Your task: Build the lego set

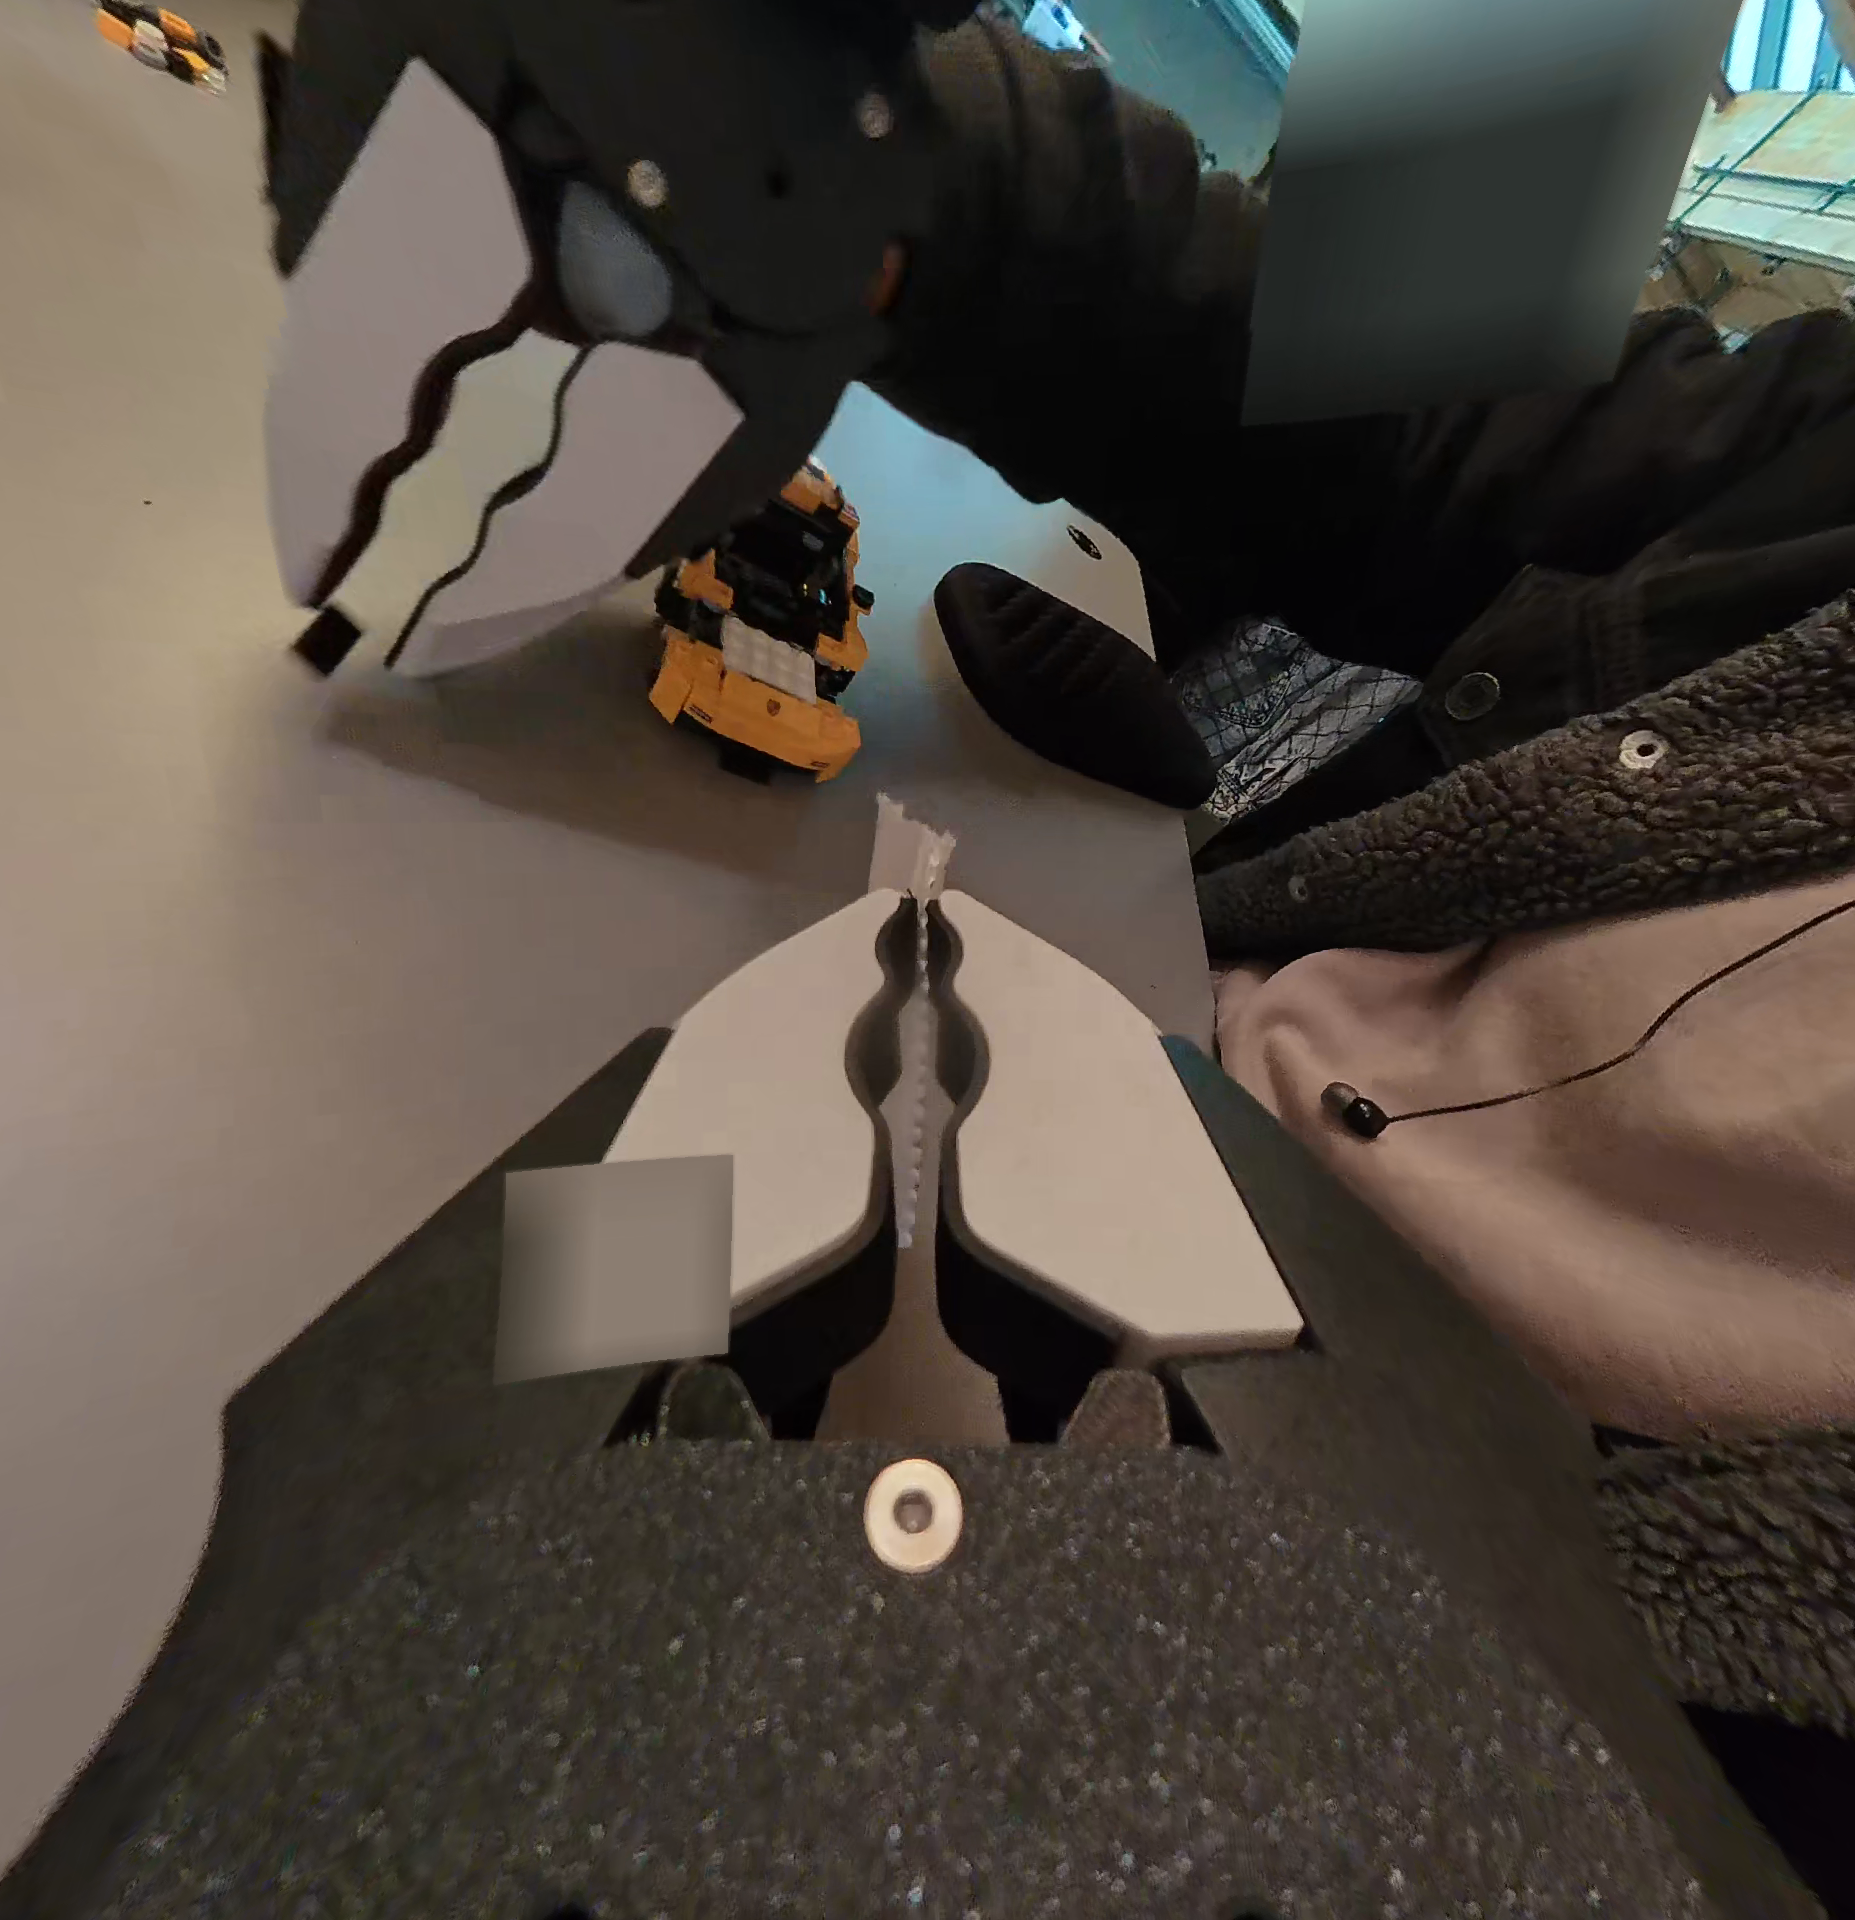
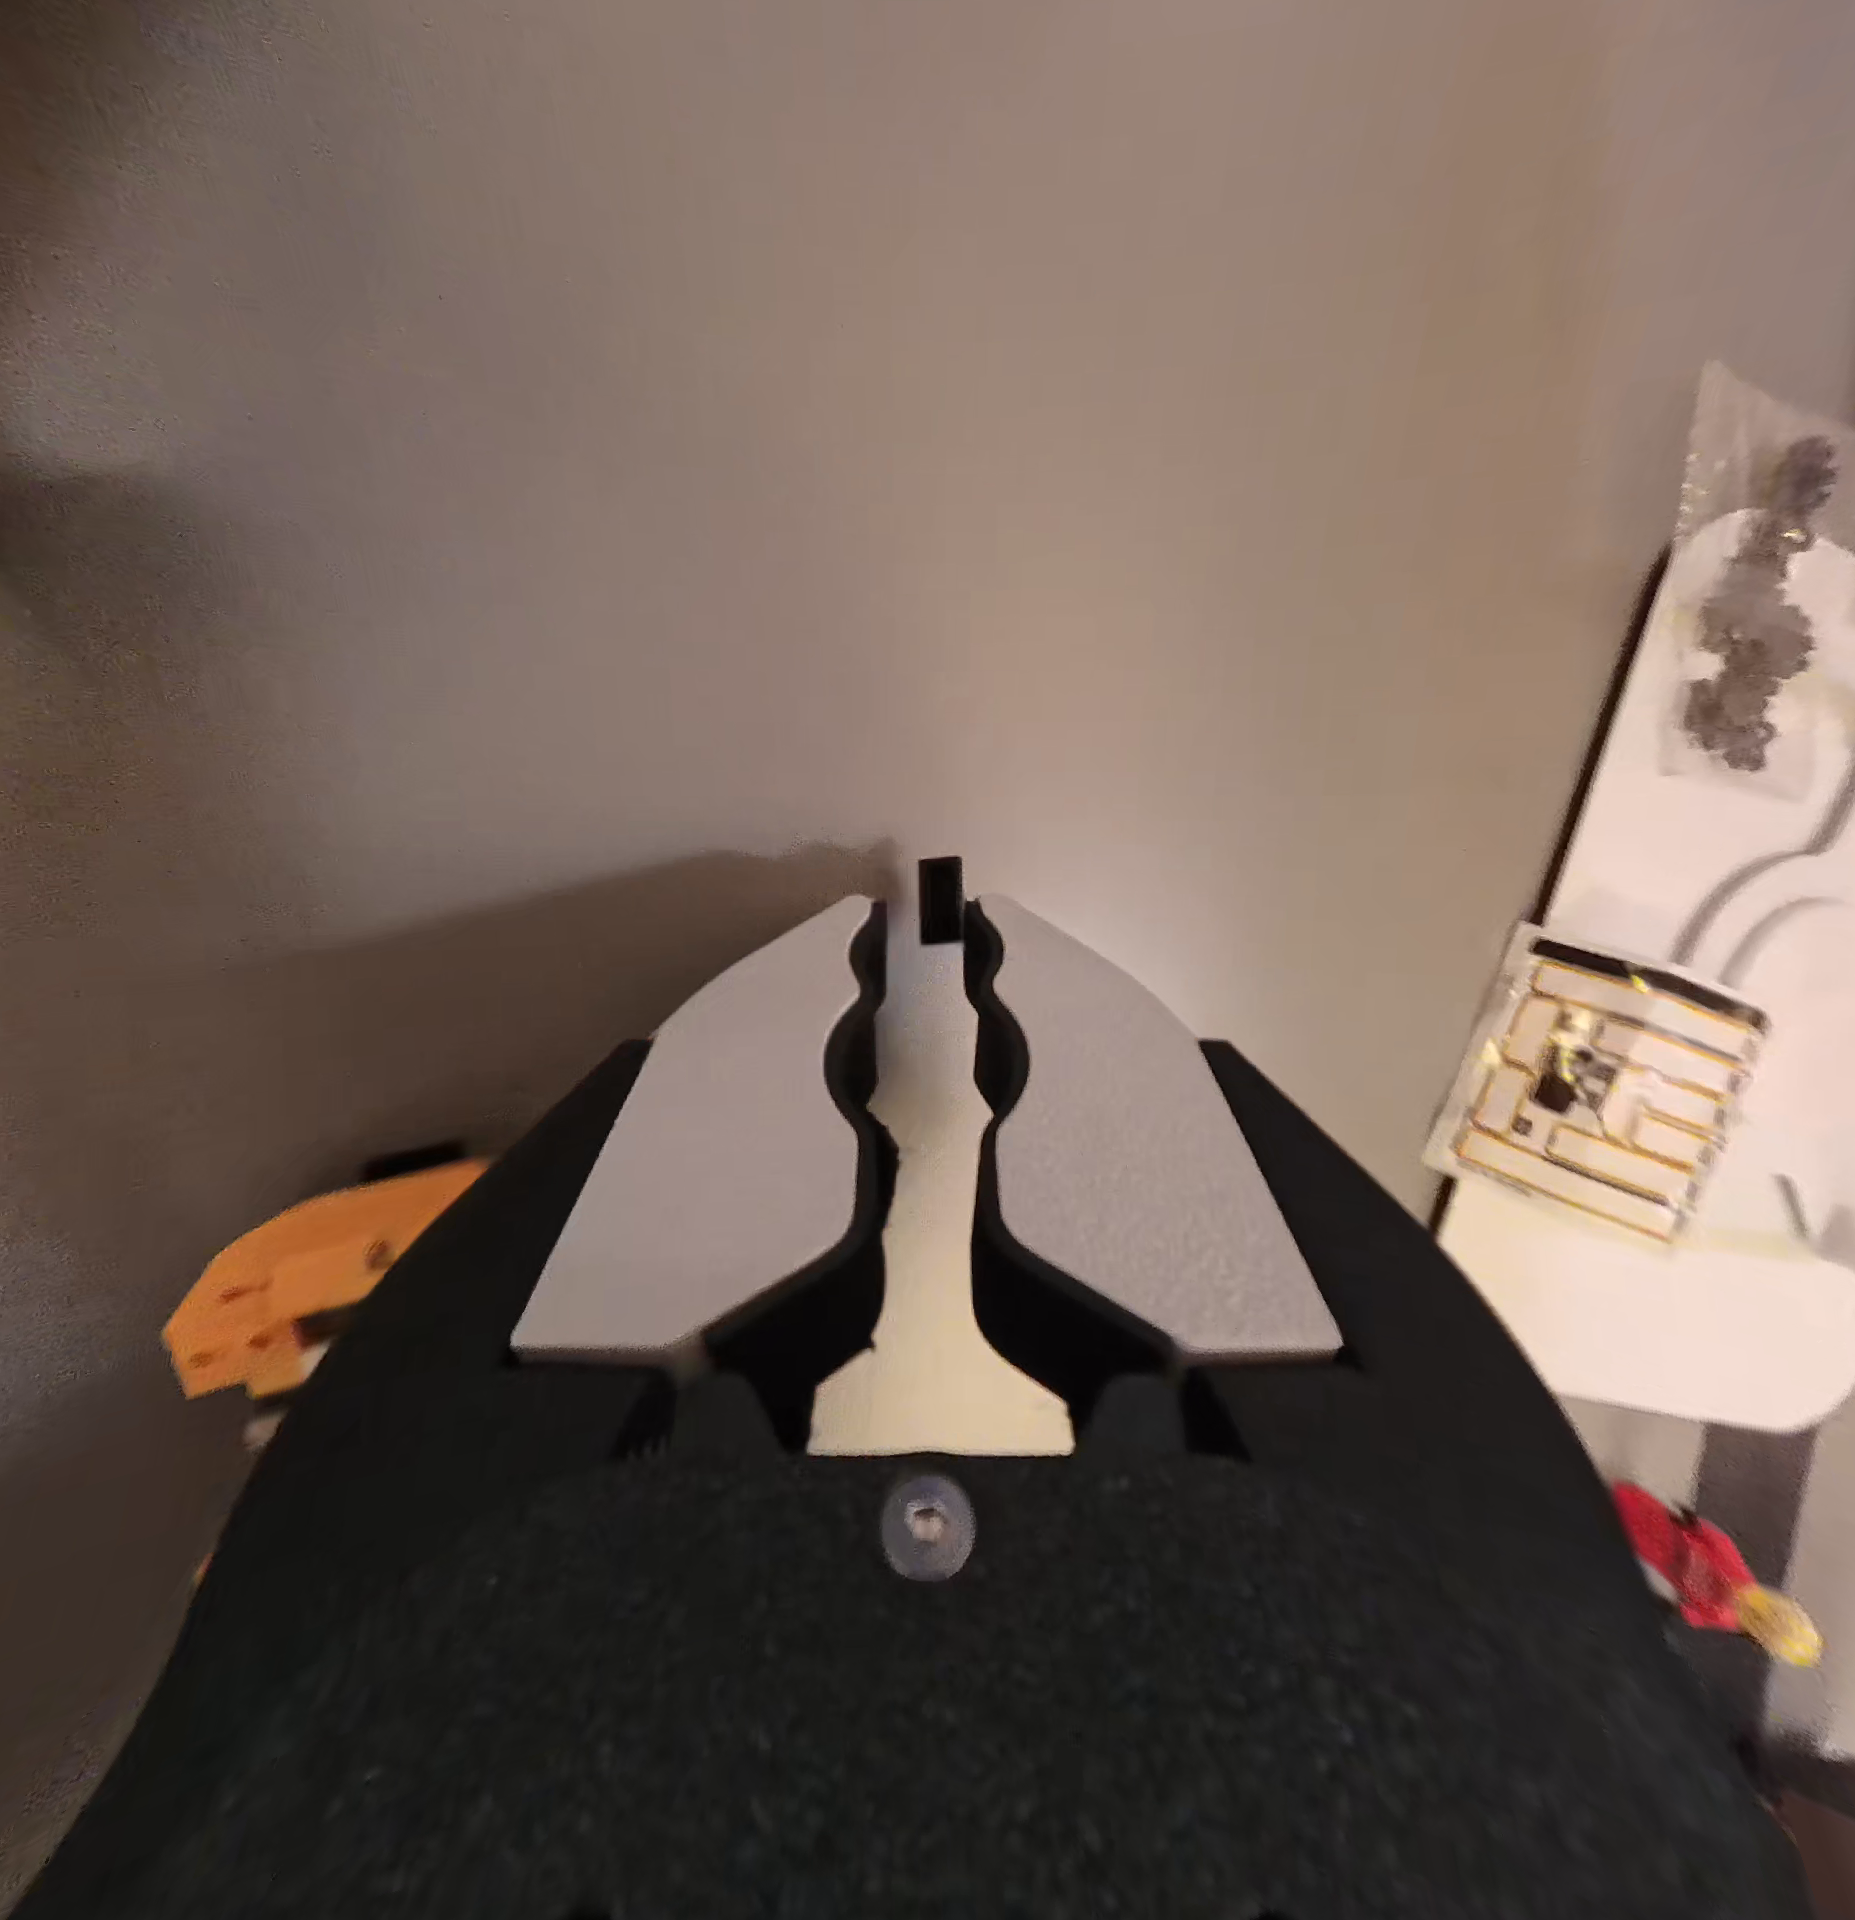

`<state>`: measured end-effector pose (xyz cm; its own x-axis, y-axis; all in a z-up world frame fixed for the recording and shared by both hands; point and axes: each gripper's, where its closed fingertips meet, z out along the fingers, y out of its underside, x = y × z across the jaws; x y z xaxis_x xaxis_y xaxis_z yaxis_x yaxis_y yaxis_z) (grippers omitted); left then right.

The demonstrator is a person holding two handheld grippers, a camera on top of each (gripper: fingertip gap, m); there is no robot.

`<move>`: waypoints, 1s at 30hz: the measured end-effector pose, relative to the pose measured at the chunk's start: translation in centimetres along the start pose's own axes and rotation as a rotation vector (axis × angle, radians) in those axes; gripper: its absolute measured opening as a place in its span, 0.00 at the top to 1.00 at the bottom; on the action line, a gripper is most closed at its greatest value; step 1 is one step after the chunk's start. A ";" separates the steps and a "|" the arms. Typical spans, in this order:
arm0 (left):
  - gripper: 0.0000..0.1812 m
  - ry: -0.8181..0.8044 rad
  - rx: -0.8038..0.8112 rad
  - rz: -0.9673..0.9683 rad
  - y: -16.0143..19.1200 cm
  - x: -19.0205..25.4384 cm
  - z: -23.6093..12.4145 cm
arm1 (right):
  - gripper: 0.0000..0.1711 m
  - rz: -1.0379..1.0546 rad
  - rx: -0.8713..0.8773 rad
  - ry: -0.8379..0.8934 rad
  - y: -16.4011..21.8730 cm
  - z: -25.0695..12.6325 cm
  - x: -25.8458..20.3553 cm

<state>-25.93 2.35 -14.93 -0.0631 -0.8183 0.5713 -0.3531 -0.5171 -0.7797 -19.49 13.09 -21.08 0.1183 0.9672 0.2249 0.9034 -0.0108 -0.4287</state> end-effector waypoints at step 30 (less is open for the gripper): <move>1.00 0.156 0.315 0.261 -4.1 4.5 -1.8 | 0.86 0.175 0.606 -0.003 -6.1 -8.0 -11.4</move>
<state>-26.41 1.24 -8.68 -0.2614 -0.8965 0.3578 -0.0064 -0.3690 -0.9294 -23.10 0.10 -14.01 0.2412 0.9648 0.1045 0.4771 -0.0241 -0.8785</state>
